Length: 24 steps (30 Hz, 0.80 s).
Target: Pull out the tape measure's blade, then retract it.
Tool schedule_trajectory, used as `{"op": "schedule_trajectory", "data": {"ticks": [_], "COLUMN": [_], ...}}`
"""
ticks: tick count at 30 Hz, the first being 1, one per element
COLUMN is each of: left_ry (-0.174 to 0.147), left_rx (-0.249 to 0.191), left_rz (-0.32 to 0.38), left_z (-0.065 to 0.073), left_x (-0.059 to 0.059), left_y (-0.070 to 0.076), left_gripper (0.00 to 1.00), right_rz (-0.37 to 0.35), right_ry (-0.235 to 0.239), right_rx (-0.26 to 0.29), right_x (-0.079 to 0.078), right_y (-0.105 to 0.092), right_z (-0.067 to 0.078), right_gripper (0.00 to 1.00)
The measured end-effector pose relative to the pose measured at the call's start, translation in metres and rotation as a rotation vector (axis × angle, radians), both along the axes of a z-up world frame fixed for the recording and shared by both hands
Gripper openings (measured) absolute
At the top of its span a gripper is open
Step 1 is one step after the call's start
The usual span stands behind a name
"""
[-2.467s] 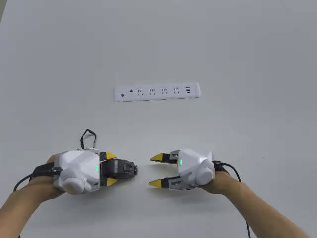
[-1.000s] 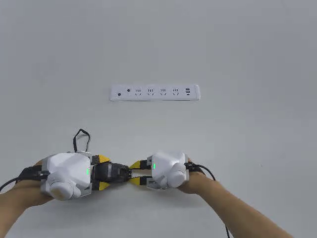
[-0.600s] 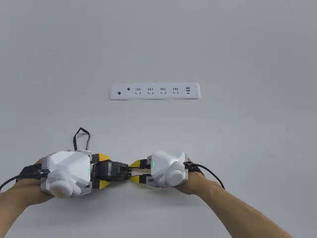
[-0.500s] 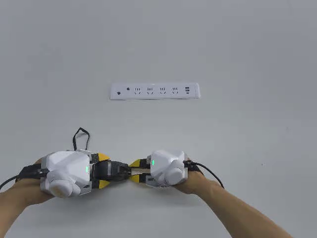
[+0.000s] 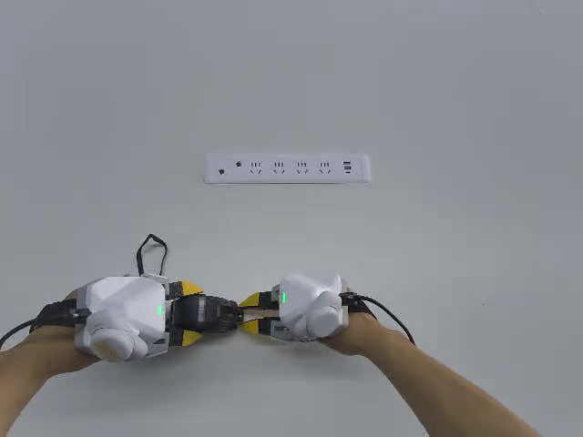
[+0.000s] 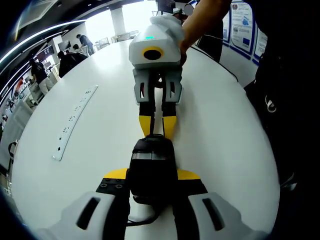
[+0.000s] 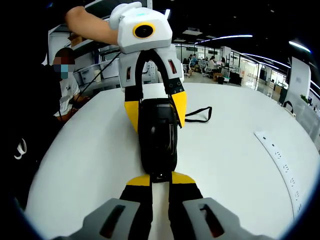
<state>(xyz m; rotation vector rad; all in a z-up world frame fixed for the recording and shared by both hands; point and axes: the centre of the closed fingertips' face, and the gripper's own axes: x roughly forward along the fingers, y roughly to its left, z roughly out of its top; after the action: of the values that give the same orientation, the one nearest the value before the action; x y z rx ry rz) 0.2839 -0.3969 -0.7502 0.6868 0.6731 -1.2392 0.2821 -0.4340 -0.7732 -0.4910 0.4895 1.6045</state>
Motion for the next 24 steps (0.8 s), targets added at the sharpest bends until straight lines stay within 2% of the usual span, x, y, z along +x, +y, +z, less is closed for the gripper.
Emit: {"op": "schedule_trajectory", "data": {"ticks": [24], "left_ry": [0.005], "left_rx": [-0.003], "left_rz": [0.004], "left_z": [0.0], "left_x": [0.0], "left_y": [0.0], "left_gripper": [0.28], "right_rz": [0.008], "right_ry": [-0.002], "right_rx": [-0.008], "right_x": [0.002], "right_y": [-0.017], "right_z": [0.003], "right_gripper": [0.07]}}
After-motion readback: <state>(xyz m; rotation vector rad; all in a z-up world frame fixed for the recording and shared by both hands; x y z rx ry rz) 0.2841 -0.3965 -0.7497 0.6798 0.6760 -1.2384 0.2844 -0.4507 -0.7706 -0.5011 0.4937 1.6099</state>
